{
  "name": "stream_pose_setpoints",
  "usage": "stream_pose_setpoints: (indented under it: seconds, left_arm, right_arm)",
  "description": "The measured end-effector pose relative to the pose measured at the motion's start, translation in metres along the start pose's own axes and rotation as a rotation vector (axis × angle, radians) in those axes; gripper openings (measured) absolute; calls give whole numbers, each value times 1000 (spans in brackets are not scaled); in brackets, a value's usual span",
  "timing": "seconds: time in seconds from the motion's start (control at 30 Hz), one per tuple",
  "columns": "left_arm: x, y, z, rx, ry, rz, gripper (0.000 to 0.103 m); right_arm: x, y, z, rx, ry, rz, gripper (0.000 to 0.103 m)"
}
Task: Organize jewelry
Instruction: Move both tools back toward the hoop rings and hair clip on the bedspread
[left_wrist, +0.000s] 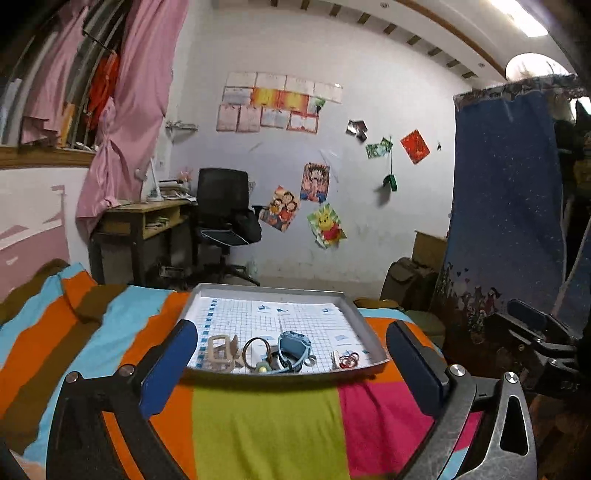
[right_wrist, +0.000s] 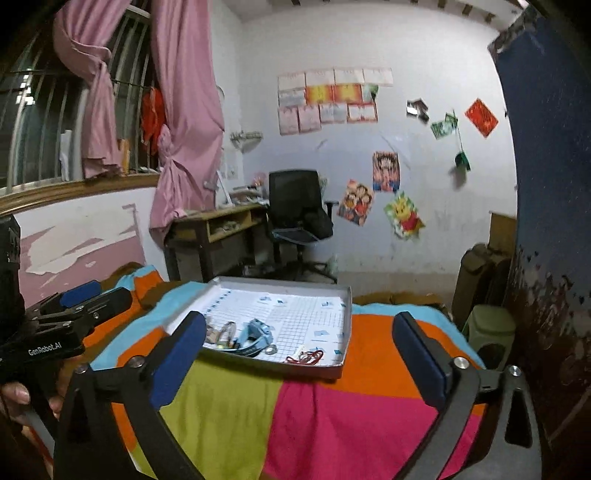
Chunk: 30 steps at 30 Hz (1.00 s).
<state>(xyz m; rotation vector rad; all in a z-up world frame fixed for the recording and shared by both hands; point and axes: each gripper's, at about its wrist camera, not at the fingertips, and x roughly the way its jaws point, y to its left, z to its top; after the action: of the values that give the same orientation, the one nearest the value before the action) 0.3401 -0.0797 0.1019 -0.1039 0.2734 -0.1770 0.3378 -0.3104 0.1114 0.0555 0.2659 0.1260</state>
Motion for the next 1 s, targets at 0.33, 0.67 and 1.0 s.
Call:
stream_pose_setpoints:
  seconds: [0.33, 0.67, 1.0]
  left_arm:
    - [-112, 0, -13, 18, -108, 13, 103]
    - [-183, 4, -53, 8, -94, 31, 103]
    - [-225, 11, -115, -20, -9, 57, 103]
  right_arm:
    - [-120, 23, 1, -18, -117, 6, 101]
    - [-200, 51, -39, -44, -121, -5, 101]
    - [-242, 70, -96, -51, -72, -35, 101]
